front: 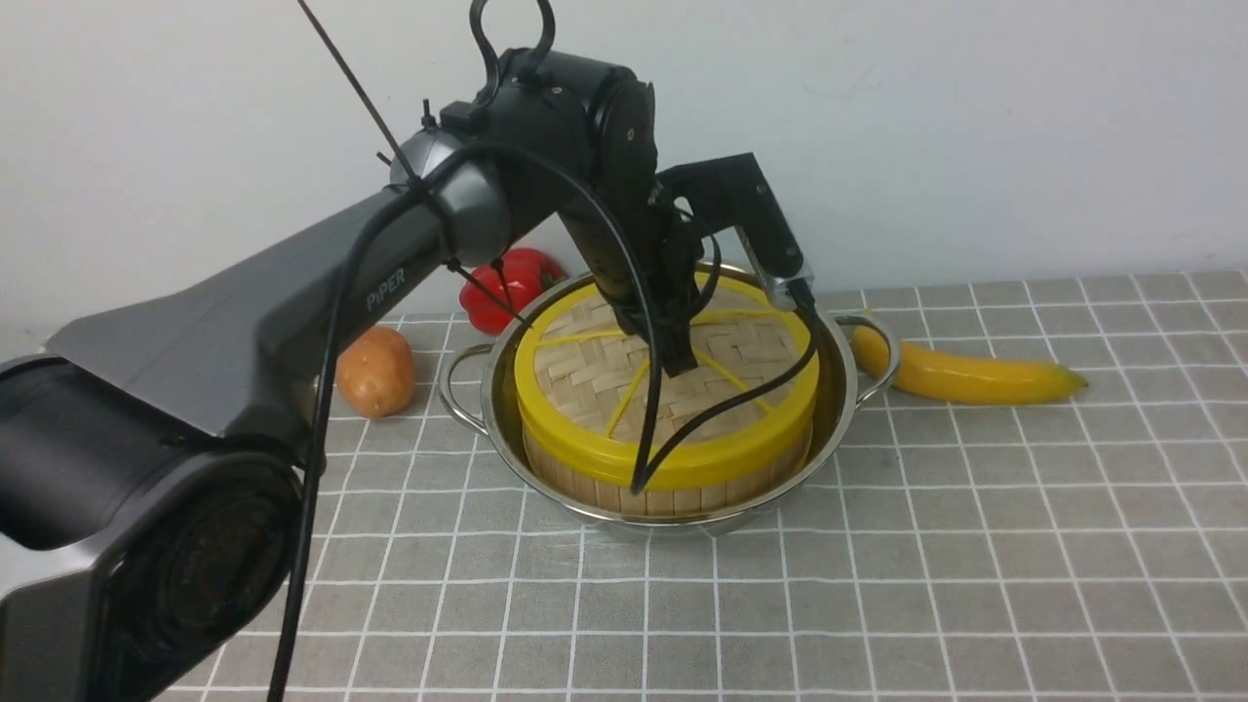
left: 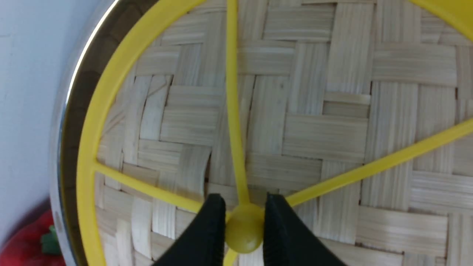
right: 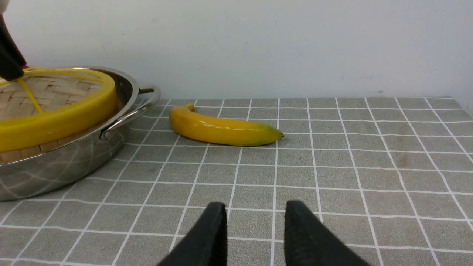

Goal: Place the steamer in the pot on the grey tablecloth, and put the lid on the steamer.
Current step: 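Place the yellow bamboo steamer lid onto the steamer in the pot with the left gripper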

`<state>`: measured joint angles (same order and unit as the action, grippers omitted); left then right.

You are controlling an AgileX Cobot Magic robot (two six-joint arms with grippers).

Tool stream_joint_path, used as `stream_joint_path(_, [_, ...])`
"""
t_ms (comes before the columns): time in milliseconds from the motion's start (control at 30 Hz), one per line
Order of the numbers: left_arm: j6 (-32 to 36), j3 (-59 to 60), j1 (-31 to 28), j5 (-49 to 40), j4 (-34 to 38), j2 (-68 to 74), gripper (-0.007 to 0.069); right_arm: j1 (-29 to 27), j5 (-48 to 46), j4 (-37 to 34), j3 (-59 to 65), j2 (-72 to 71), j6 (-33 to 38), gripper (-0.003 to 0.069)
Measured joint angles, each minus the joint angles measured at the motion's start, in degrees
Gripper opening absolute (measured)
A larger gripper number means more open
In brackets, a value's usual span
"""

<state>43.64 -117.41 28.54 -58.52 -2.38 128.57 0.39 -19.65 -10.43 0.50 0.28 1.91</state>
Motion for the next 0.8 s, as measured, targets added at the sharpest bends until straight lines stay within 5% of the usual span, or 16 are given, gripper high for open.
stream_joint_path(433, [-1.29, -0.37, 0.19, 1.07, -1.26, 0.25, 0.0129, 0.0, 0.0, 0.0, 0.0, 0.0, 0.0, 0.0243])
stream_joint_path(800, [-8.88, -8.9, 0.19, -10.7, -2.52, 1.61, 0.0484, 0.0, 0.0, 0.0, 0.0, 0.0, 0.0, 0.0243])
